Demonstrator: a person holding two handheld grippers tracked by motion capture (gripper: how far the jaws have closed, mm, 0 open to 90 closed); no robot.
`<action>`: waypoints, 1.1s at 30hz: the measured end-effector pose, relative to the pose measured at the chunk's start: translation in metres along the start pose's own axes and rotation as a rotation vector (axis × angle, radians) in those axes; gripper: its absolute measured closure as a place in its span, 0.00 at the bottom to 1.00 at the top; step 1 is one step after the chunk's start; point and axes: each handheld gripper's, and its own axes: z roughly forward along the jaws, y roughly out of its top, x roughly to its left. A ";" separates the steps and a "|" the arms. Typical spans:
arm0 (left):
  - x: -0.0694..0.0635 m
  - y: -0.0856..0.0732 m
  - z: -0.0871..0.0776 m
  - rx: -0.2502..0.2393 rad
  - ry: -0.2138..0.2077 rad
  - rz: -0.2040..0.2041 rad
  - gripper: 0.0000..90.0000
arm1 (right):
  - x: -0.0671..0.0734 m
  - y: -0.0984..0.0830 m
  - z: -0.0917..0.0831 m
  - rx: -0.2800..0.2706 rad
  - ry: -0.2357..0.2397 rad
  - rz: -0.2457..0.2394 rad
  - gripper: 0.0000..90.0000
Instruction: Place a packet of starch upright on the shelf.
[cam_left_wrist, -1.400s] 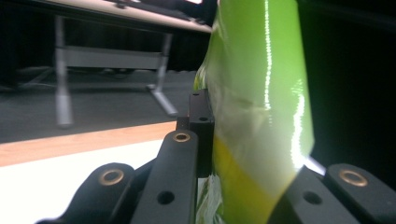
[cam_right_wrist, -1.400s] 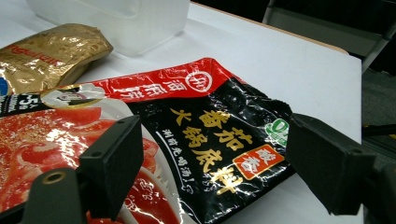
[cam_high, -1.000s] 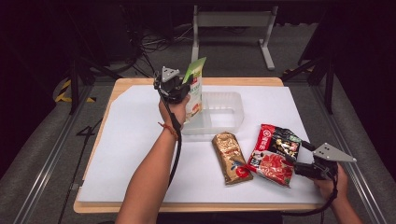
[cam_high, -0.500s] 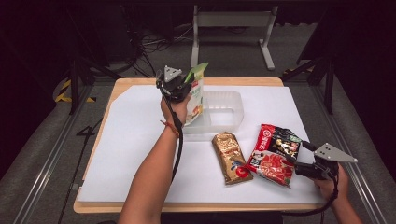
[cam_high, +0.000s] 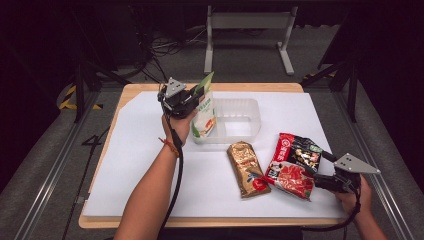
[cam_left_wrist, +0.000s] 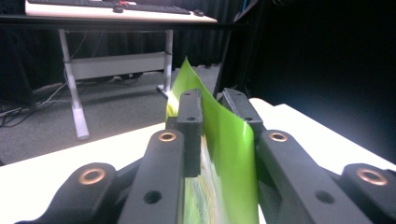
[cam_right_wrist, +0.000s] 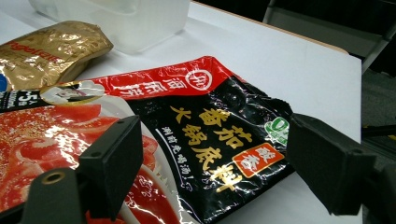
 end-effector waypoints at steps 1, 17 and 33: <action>0.001 0.000 -0.002 0.004 -0.004 0.011 0.85 | 0.000 0.000 0.000 0.002 0.001 0.001 0.22; 0.000 -0.011 -0.024 0.057 -0.058 0.106 0.73 | 0.003 0.001 0.003 0.007 0.021 0.012 0.25; -0.010 -0.022 -0.065 0.121 -0.099 0.258 0.54 | 0.003 0.001 0.000 0.013 0.135 0.049 0.38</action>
